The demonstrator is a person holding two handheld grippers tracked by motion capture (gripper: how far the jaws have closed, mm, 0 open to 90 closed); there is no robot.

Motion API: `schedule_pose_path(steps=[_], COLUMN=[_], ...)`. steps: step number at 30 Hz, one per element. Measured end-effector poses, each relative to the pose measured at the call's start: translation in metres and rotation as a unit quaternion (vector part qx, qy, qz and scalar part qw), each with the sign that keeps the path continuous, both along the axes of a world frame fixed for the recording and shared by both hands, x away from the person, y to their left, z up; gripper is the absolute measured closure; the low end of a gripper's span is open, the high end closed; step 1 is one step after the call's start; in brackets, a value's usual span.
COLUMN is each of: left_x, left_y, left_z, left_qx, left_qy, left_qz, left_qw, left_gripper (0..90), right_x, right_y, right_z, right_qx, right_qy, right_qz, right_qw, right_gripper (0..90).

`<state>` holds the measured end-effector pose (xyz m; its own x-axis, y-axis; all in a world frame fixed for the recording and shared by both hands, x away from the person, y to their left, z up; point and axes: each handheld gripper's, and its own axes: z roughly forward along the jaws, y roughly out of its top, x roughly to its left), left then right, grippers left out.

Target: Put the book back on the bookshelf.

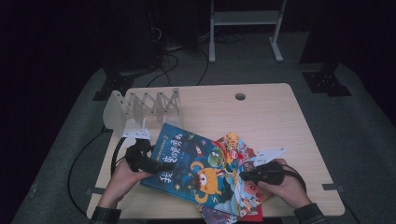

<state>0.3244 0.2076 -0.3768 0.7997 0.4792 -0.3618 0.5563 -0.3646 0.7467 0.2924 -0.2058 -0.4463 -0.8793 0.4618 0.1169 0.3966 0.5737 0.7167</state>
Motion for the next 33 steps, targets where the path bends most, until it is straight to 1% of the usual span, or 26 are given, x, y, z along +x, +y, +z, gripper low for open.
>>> schedule_pose_path(steps=[1,3,5,7,10,15,16,20,23,26,27,30,33], left_x=[0.000,-0.001,-0.001,0.000,0.001,0.002,0.004,0.006,0.007,0.011,0.011,0.015,0.017], left_y=[0.000,-0.002,-0.002,-0.002,-0.003,-0.003,-0.003,-0.004,-0.005,-0.005,-0.005,-0.007,-0.010], left_z=[0.000,0.007,0.010,0.014,0.018,0.025,0.029,0.037,0.041,0.047,0.047,0.052,0.057], left_qx=[0.000,-0.003,-0.005,-0.009,-0.006,-0.006,-0.005,0.003,0.003,0.001,0.001,0.007,0.008], left_qy=[0.000,-0.006,-0.010,-0.011,-0.010,-0.005,-0.001,0.005,0.007,0.016,0.016,0.017,0.018], left_qz=[0.000,-0.005,-0.007,-0.012,-0.012,-0.017,-0.019,-0.027,-0.028,-0.026,-0.026,-0.030,-0.031], left_qw=[1.0000,1.0000,0.9999,0.9998,0.9999,0.9998,0.9998,0.9996,0.9996,0.9995,0.9995,0.9994,0.9993], left_gripper=[0.0,0.0,1.3,2.8,3.8,8.3,9.9,14.0,16.8,21.0,22.3,24.1,25.3], right_x=[0.000,0.000,0.000,-0.001,-0.001,-0.002,-0.002,-0.002,-0.003,-0.004,-0.004,-0.005,-0.006], right_y=[0.000,0.000,0.000,0.001,0.001,0.002,0.002,0.003,0.003,0.004,0.004,0.005,0.005], right_z=[0.000,0.000,0.000,0.000,0.000,0.000,0.000,0.000,0.000,0.001,0.001,0.001,0.001], right_qx=[0.000,0.000,0.000,-0.001,-0.001,-0.002,-0.002,-0.002,-0.002,-0.003,-0.003,-0.001,-0.001], right_qy=[0.000,0.000,0.000,0.000,0.001,-0.001,-0.002,-0.002,-0.003,-0.002,-0.002,0.000,0.001], right_qz=[0.000,0.000,0.000,-0.002,-0.001,0.000,0.000,0.001,0.003,0.005,0.007,0.008,0.010], right_qw=[1.0000,1.0000,1.0000,1.0000,1.0000,1.0000,1.0000,1.0000,1.0000,1.0000,1.0000,1.0000,1.0000], right_gripper=[89.3,89.3,89.3,89.2,89.2,89.2,89.2,89.2,89.2,89.2,89.1,89.0,88.8])
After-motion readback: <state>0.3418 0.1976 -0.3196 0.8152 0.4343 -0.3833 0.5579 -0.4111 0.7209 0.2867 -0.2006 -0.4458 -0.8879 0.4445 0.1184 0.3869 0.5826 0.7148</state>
